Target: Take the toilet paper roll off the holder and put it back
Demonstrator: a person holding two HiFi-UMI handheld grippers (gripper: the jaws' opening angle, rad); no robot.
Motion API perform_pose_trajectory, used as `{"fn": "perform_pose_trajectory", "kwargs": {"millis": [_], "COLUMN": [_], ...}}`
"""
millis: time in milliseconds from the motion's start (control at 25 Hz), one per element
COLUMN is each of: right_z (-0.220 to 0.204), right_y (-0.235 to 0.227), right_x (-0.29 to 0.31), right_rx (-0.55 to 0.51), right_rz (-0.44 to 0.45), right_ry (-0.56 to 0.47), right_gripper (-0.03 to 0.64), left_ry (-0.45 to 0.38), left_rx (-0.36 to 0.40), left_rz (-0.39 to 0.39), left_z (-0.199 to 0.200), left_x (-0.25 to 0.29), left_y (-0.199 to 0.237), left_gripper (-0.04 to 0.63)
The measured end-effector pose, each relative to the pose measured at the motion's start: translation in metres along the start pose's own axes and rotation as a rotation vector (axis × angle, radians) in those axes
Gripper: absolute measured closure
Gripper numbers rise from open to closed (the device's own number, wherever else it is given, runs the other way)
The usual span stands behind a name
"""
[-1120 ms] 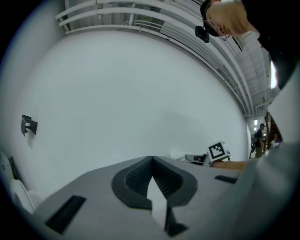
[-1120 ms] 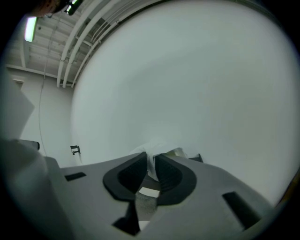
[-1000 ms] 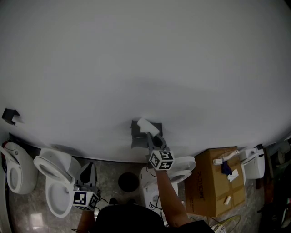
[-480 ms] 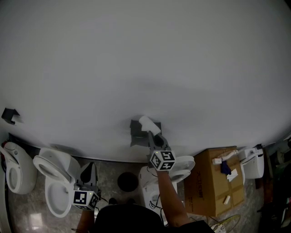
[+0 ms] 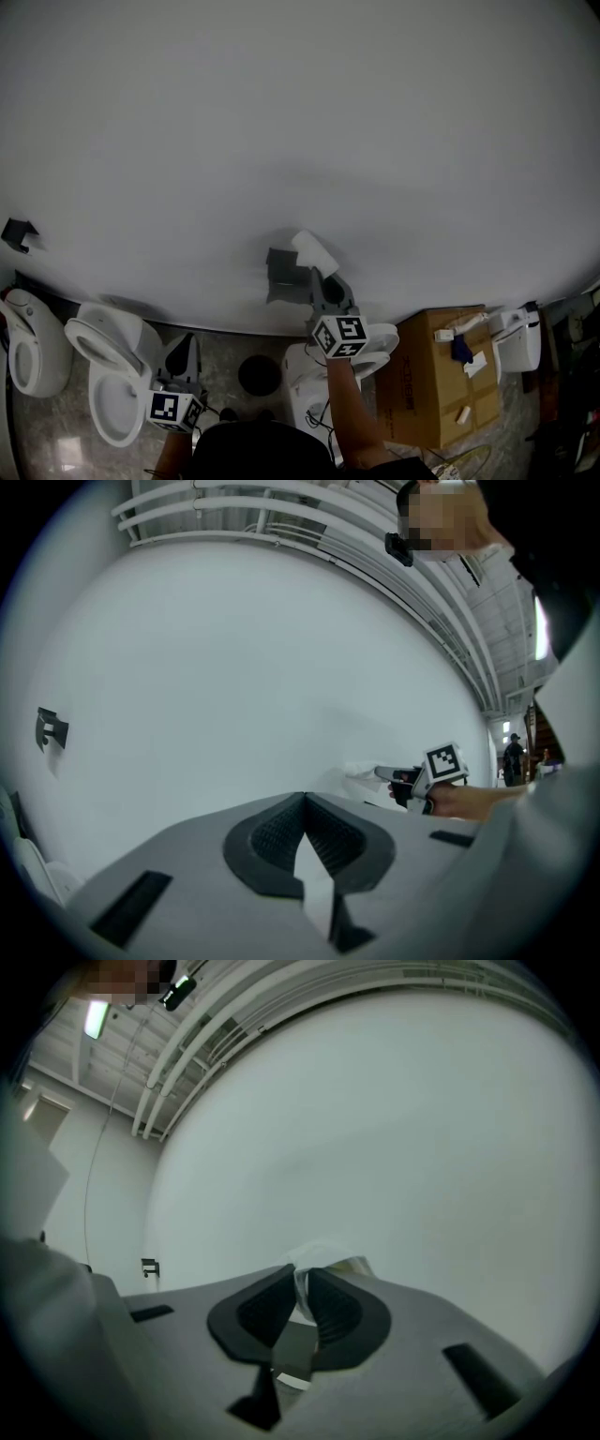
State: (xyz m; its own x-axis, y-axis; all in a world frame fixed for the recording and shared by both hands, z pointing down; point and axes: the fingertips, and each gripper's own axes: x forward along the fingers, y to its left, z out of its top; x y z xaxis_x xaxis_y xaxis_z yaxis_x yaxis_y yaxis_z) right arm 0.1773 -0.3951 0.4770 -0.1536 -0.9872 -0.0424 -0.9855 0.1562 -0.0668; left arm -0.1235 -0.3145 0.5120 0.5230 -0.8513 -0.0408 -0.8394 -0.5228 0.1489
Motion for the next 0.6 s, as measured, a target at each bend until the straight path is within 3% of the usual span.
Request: {"fn": "perform_pose_trajectory", "kwargs": {"millis": [600], "right_z": [0.086], "right_y": [0.022], "right_x": [-0.024], "right_rx": [-0.075], "right_rz": [0.011], "right_ry": [-0.196], "right_gripper": [0.574], "left_ry": [0.024], "left_rx": [-0.009], "left_rz": [-0.053], "left_z": [0.018], "left_x": [0.004], "left_y": [-0.018], "left_gripper": [0.592]}}
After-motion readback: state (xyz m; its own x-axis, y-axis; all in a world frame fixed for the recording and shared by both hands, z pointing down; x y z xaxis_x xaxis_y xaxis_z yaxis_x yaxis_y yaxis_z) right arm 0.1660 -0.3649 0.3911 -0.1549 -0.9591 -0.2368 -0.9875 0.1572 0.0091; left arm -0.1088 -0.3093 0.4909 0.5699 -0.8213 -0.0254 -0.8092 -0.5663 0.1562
